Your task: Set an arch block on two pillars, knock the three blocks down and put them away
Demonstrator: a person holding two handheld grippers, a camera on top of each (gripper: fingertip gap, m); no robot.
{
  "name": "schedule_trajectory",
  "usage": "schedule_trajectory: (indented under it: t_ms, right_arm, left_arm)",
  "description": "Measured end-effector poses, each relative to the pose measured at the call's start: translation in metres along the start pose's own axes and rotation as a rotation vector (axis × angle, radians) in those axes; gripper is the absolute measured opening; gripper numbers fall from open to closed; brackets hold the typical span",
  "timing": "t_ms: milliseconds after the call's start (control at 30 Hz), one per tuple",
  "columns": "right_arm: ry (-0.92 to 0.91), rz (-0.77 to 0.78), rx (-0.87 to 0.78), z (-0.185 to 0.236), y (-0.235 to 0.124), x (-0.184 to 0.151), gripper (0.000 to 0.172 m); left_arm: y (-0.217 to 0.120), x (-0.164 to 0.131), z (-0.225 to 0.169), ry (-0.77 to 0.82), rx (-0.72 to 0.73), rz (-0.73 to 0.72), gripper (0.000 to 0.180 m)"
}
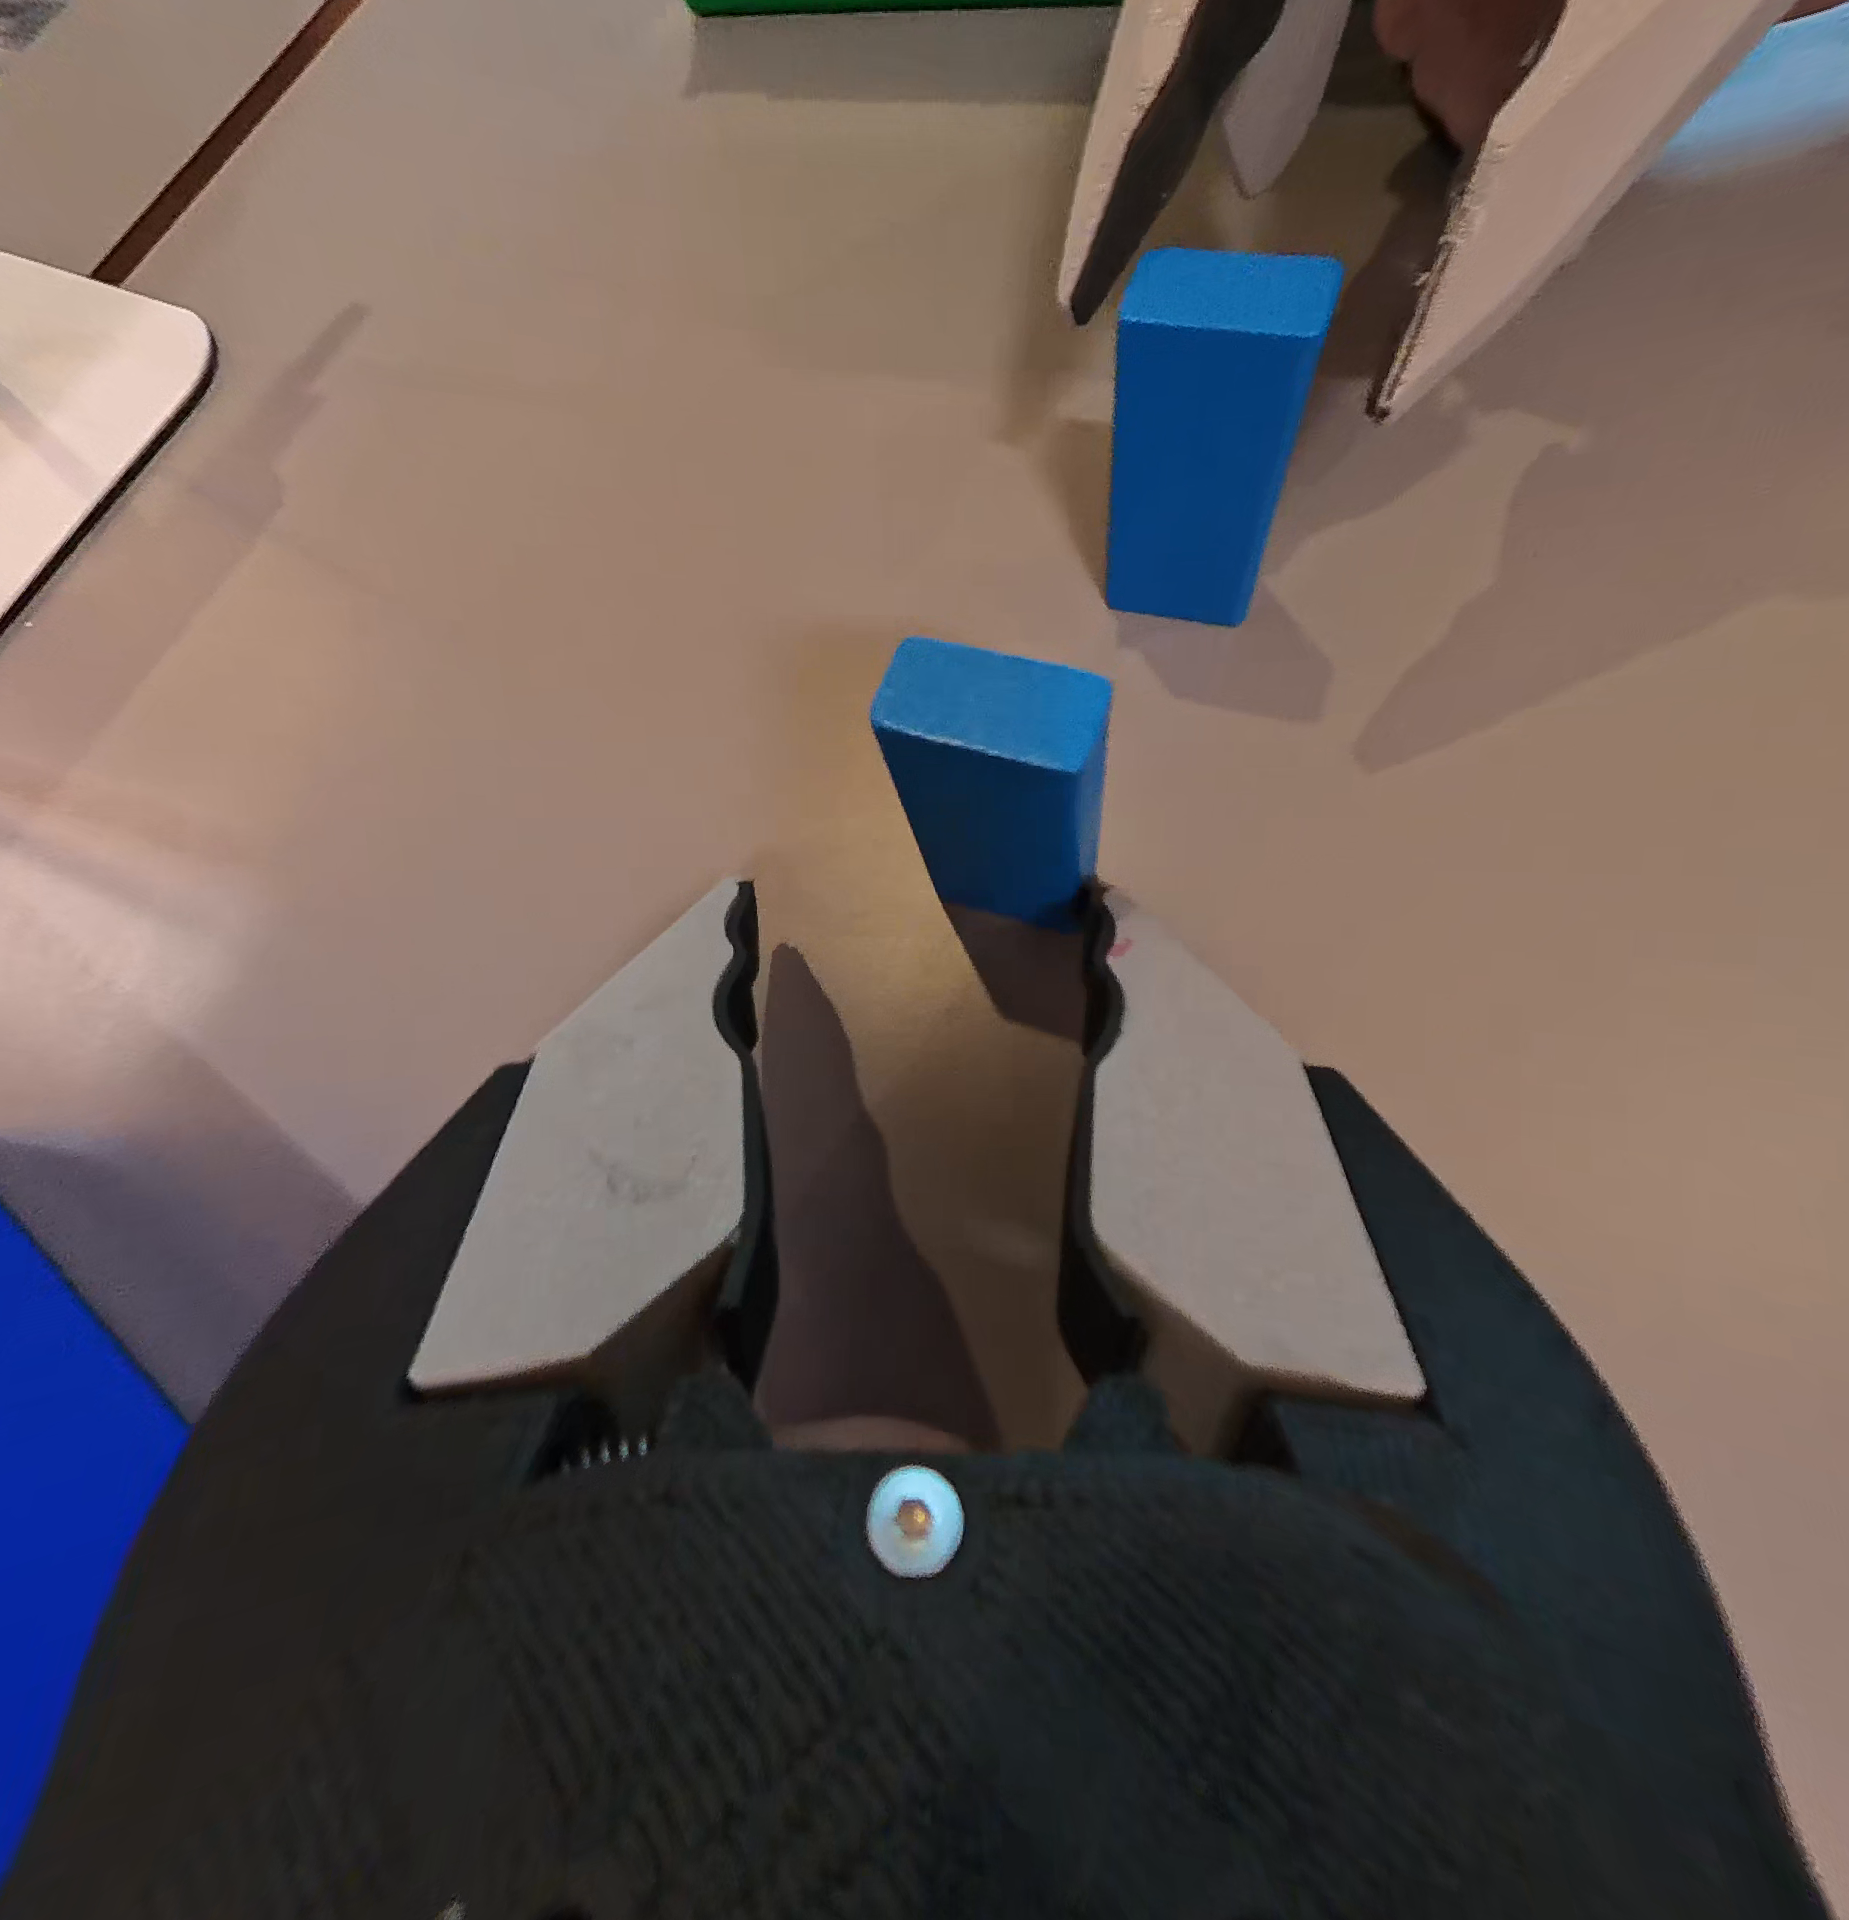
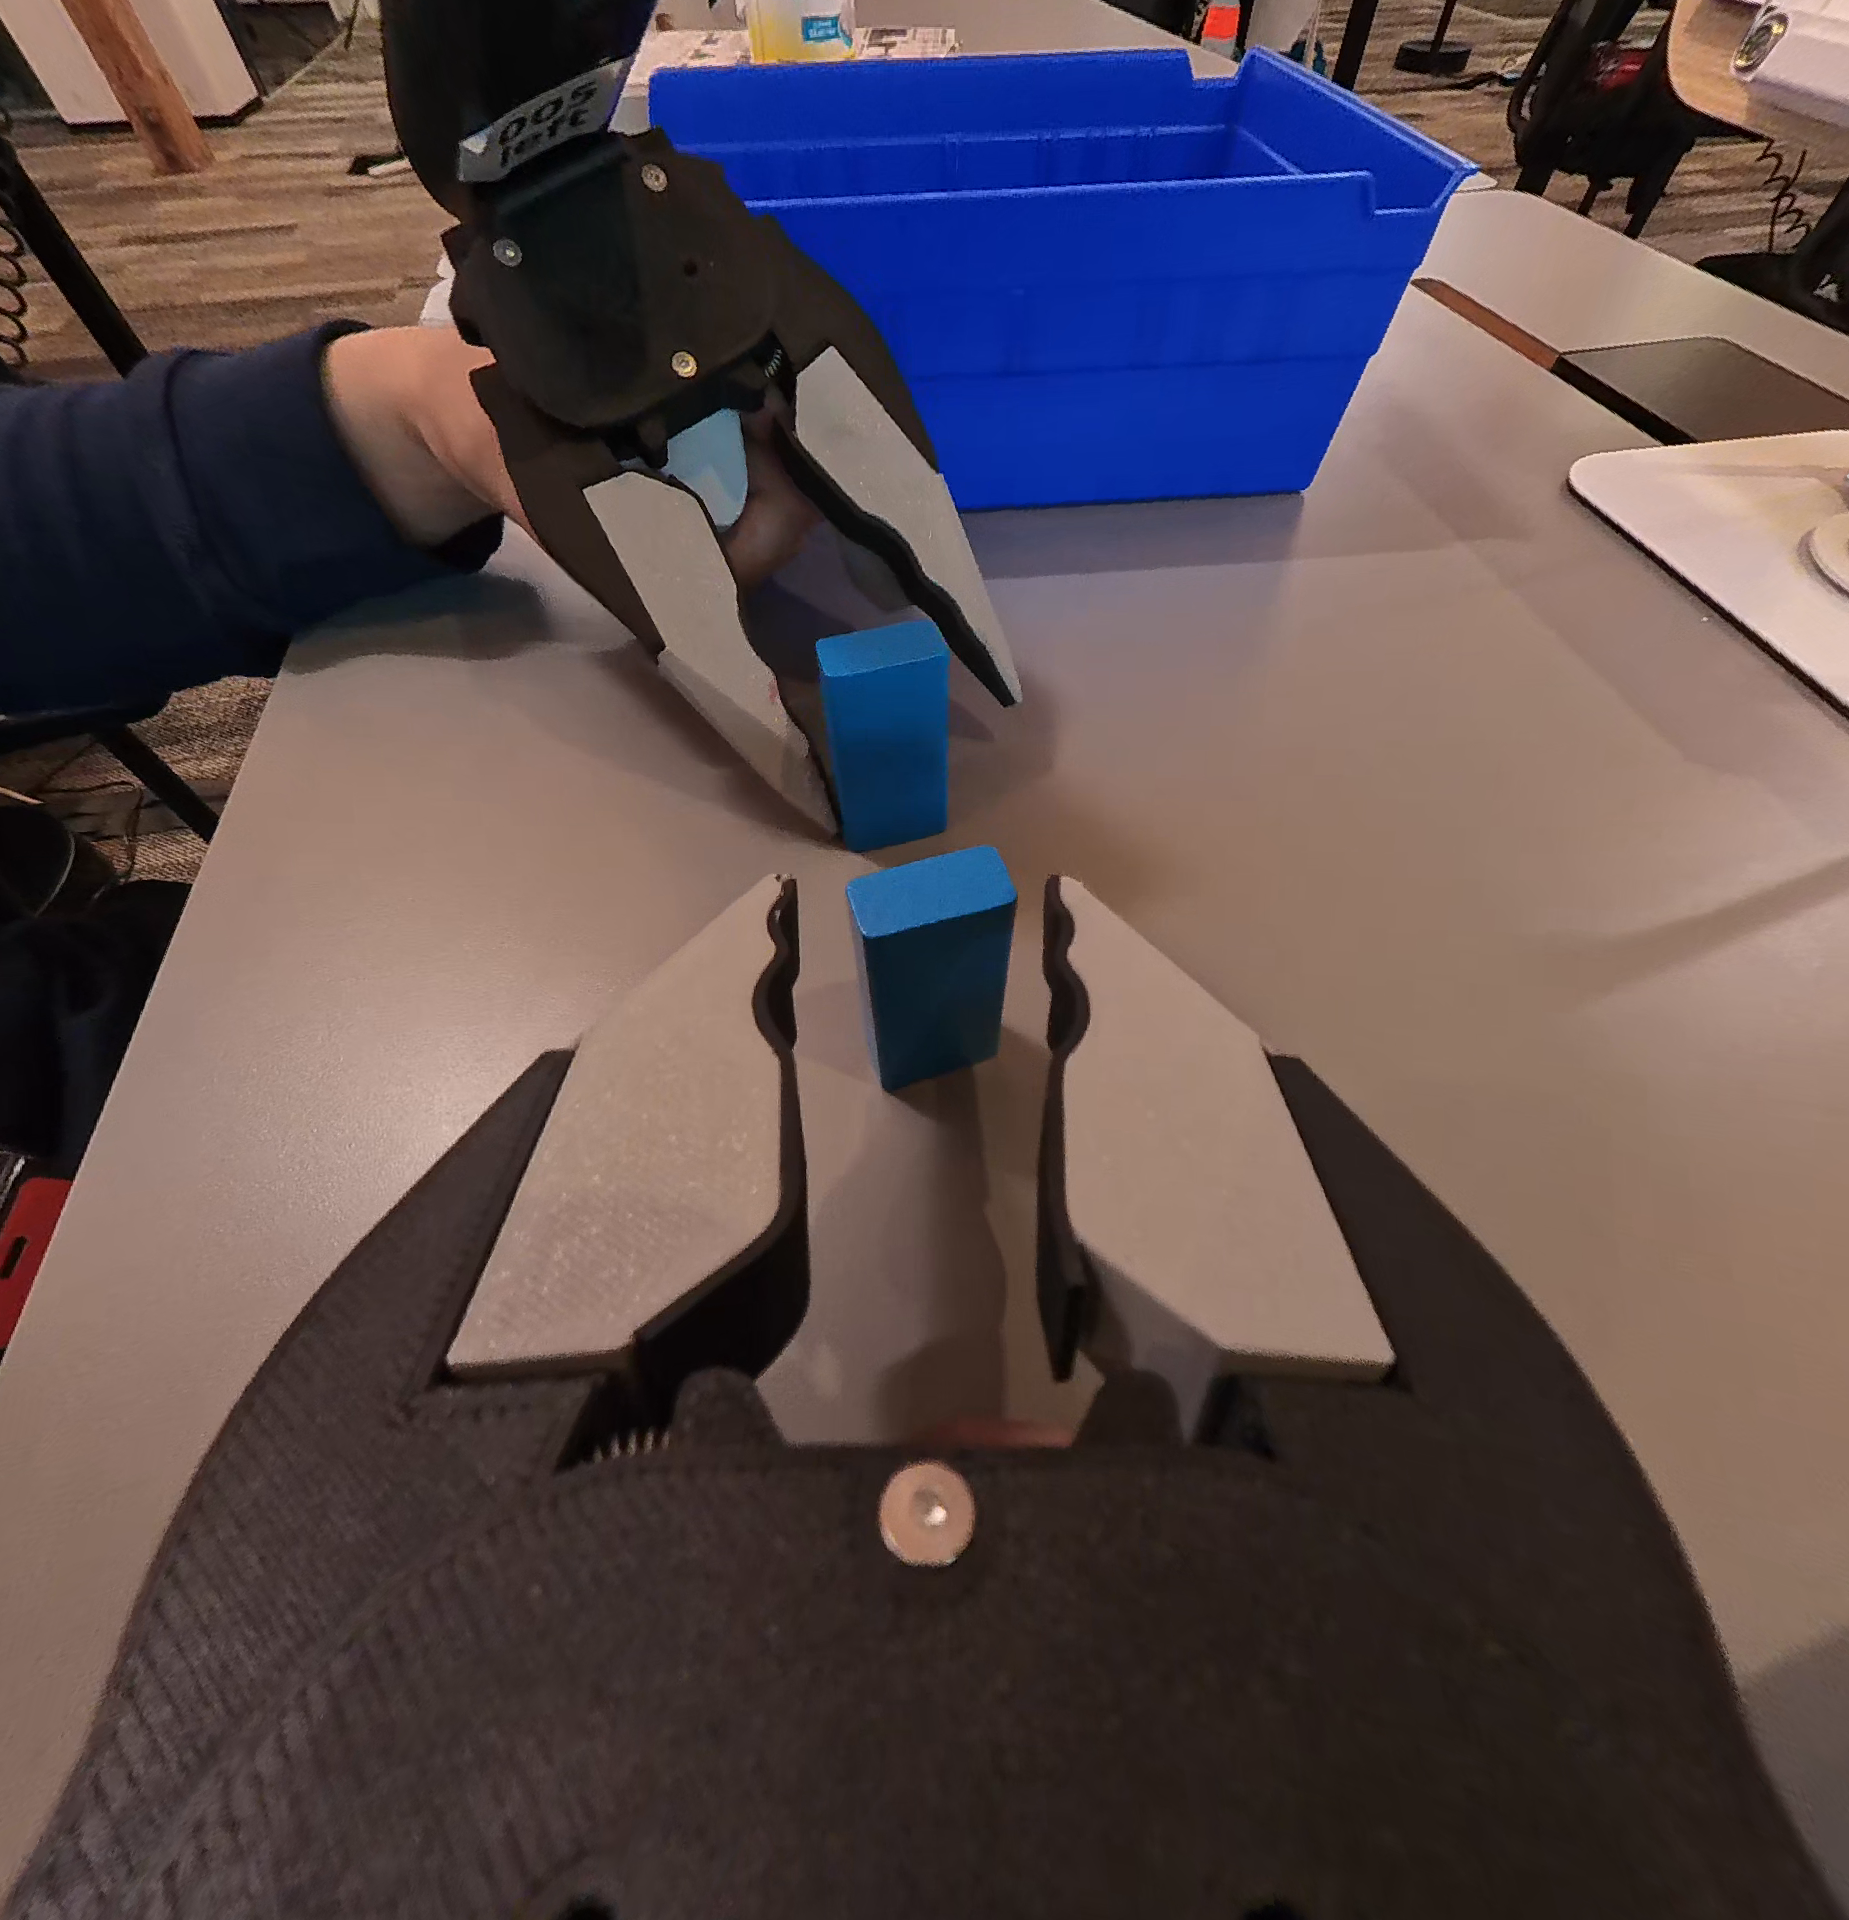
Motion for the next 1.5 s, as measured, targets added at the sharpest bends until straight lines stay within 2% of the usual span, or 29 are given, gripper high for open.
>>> schedule_trajectory:
  t_ms: [200, 467, 667, 867, 967, 1167, 1267, 1500]
  right_arm:
    - [-0.006, 0.005, -0.013, 0.001, -0.002, -0.001, 0.046]
    - [0.005, -0.011, -0.045, -0.003, -0.006, 0.001, 0.061]
    - [0.022, -0.084, -0.07, -0.003, -0.018, 0.007, 0.06]
    - [0.005, 0.003, -0.088, -0.001, -0.011, -0.003, 0.059]
    - [-0.02, 0.023, -0.105, 0.0, -0.008, -0.004, 0.054]
    - [-0.013, 0.036, -0.042, -0.001, 0.0, -0.004, 0.054]
    - [0.004, 0.033, 0.001, -0.003, 0.003, -0.003, 0.035]
    - [-0.03, 0.041, -0.023, -0.003, 0.005, -0.003, 0.03]
  left_arm:
    - [-0.005, -0.003, -0.002, 0.002, 0.016, 0.006, 0.065]
    - [-0.009, -0.005, -0.007, 0.005, 0.014, 0.005, 0.068]
    - [-0.011, -0.006, -0.01, -0.003, 0.026, 0.007, 0.068]
    - [-0.013, -0.006, -0.012, 0.005, 0.044, 0.005, 0.066]
    - [-0.013, -0.007, -0.012, 0.005, 0.045, 0.005, 0.066]
    - [-0.013, -0.006, -0.013, 0.011, 0.042, 0.004, 0.065]
    - [-0.013, -0.006, -0.013, 0.014, 0.042, 0.003, 0.065]
    - [-0.013, -0.006, -0.013, 0.017, 0.041, 0.003, 0.063]
Point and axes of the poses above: each gripper's, where its closed fingertips meet, y out along the fingers, x out of its top, z = x × y across the jaws, the point moved 7 cm from there along -y, back along the fingers, and after that the axes turned 7 degrees about -z, right-handed, at the moved point
